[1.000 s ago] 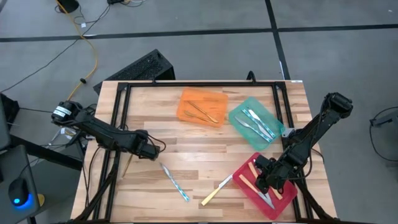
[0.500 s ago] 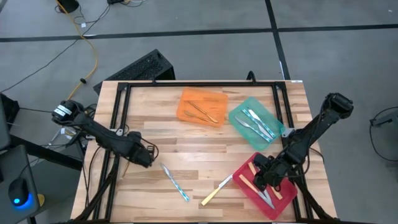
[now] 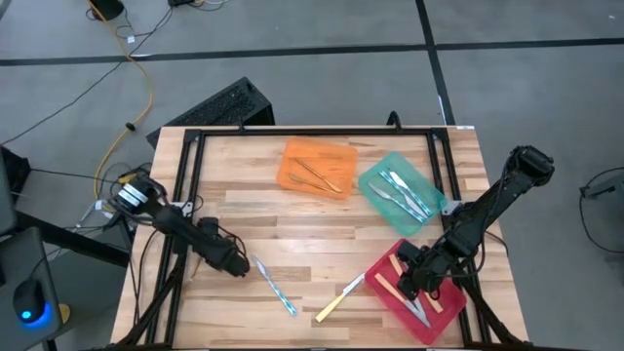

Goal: Sort silverware by color (type)
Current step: Put the gold knife into the orange bin

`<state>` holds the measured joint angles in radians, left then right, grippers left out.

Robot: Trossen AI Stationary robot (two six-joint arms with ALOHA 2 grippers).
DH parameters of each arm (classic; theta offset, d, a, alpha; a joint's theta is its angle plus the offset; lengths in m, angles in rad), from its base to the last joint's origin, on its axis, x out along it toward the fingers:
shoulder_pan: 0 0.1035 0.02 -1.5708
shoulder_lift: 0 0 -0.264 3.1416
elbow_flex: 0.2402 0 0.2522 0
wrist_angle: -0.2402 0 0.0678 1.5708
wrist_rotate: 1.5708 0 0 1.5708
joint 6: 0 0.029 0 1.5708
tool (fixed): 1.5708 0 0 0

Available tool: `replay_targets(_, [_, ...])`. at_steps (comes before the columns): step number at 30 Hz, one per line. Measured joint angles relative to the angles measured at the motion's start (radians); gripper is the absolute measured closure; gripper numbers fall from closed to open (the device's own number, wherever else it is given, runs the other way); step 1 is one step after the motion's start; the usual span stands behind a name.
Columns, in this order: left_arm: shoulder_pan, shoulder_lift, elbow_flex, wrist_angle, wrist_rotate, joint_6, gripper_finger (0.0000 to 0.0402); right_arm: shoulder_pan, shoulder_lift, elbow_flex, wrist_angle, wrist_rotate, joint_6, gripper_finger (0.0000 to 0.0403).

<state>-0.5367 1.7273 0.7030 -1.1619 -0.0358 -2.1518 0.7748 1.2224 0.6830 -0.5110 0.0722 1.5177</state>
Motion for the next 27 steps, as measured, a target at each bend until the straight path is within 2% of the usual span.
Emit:
replay_targets(5, [-0.002,0.054,0.03,0.011,-0.022,0.046,0.0401,-0.005,0.0,0.0,-0.003,-0.019,-0.006,0.0209])
replay_targets(7, [-0.003,0.055,0.079,0.021,-0.1,0.07,0.0401,-0.009,0.0,0.0,-0.005,-0.018,-0.008,0.0209])
replay_targets(9, [-0.002,0.041,0.146,0.114,-0.212,0.095,0.0401,-0.013,0.0,0.0,-0.004,-0.018,-0.013,0.0209])
replay_targets(14, [0.001,0.05,0.282,0.235,-0.371,0.156,0.0401,-0.036,0.0,0.0,-0.005,-0.016,-0.054,0.0209])
replay_targets(17, [0.012,0.047,0.318,0.296,-0.494,0.203,0.0401,-0.054,0.0,0.0,-0.005,-0.015,-0.076,0.0209])
replay_targets(20, [0.032,0.05,0.34,0.48,-0.585,0.326,0.0401,-0.071,0.0,0.0,-0.002,-0.015,-0.094,0.0209])
replay_targets(27, [0.074,0.033,0.336,0.751,-0.721,0.664,0.0401,-0.102,0.0,0.0,-0.001,-0.017,-0.116,0.0209])
